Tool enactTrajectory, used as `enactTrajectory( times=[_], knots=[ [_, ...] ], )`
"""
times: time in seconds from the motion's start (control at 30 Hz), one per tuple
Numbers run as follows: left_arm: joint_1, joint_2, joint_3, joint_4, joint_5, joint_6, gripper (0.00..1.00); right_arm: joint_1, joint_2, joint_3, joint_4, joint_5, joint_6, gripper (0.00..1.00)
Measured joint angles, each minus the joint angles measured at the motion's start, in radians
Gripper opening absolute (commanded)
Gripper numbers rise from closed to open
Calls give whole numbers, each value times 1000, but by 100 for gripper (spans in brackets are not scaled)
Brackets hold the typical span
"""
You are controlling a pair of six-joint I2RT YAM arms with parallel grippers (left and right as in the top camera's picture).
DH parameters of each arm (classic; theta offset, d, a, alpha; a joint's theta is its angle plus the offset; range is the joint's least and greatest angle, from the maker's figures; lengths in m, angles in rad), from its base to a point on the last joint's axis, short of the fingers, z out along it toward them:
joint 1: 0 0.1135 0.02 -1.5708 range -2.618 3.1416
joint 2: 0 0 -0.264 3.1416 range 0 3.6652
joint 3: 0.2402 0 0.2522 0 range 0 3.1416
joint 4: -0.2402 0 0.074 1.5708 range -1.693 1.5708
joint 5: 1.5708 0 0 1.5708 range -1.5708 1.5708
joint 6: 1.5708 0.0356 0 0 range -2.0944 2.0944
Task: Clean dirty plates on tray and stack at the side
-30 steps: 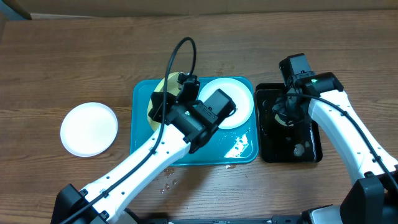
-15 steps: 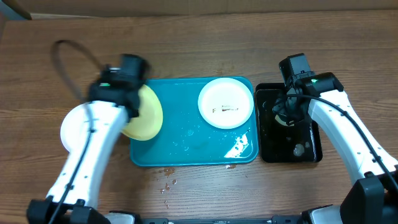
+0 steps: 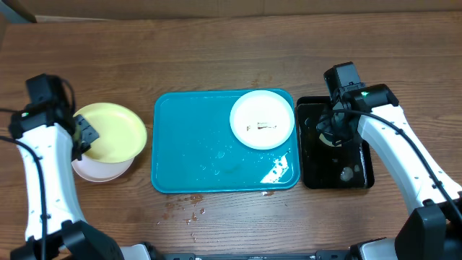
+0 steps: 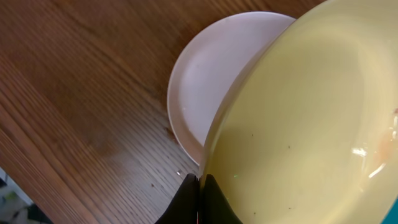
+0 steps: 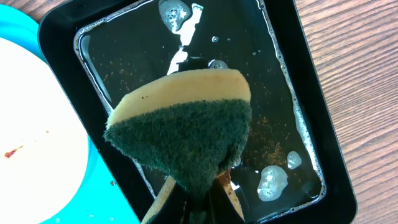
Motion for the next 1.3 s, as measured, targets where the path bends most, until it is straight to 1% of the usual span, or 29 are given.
enactTrajectory(
  times=[0.2, 0.23, 0.27, 0.3, 0.33, 0.43, 0.6, 0.7, 0.77, 0.9, 1.0, 1.1, 1.3],
  knots=[
    [85, 62, 0, 5, 14, -5, 4, 0, 0, 0, -3, 0, 1, 4],
    [93, 70, 0, 5, 15, -5, 8, 0, 0, 0, -3, -1, 0, 4],
    [101, 79, 0, 6, 16, -5, 19, 0, 0, 0, -3, -1, 0, 4],
    [109, 87, 0, 7, 19, -3, 37, 0, 0, 0, -3, -1, 0, 4],
    [115, 93, 0, 8, 24, -4, 48, 0, 0, 0, -3, -1, 0, 4],
    [125, 97, 0, 9, 47, -8, 54, 0, 0, 0, -3, -1, 0, 4],
    [109, 97, 0, 16, 155, 13, 55, 0, 0, 0, -3, -2, 0, 4],
    [71, 97, 0, 26, 245, 53, 54, 0, 0, 0, 0, -6, -11, 4],
    [27, 97, 0, 39, 316, 90, 54, -2, 0, 0, 17, -28, -45, 4],
    [-100, 98, 1, 56, 432, 169, 55, -24, 0, 0, 68, -115, -137, 4],
    [-203, 98, 1, 66, 475, 209, 55, -77, 0, 0, 105, -211, -211, 4],
    [-300, 98, 1, 84, 496, 231, 55, -134, 18, 0, 108, -293, -259, 4],
    [-467, 98, 1, 110, 509, 244, 56, -196, 153, 0, 108, -414, -322, 4]
  ],
)
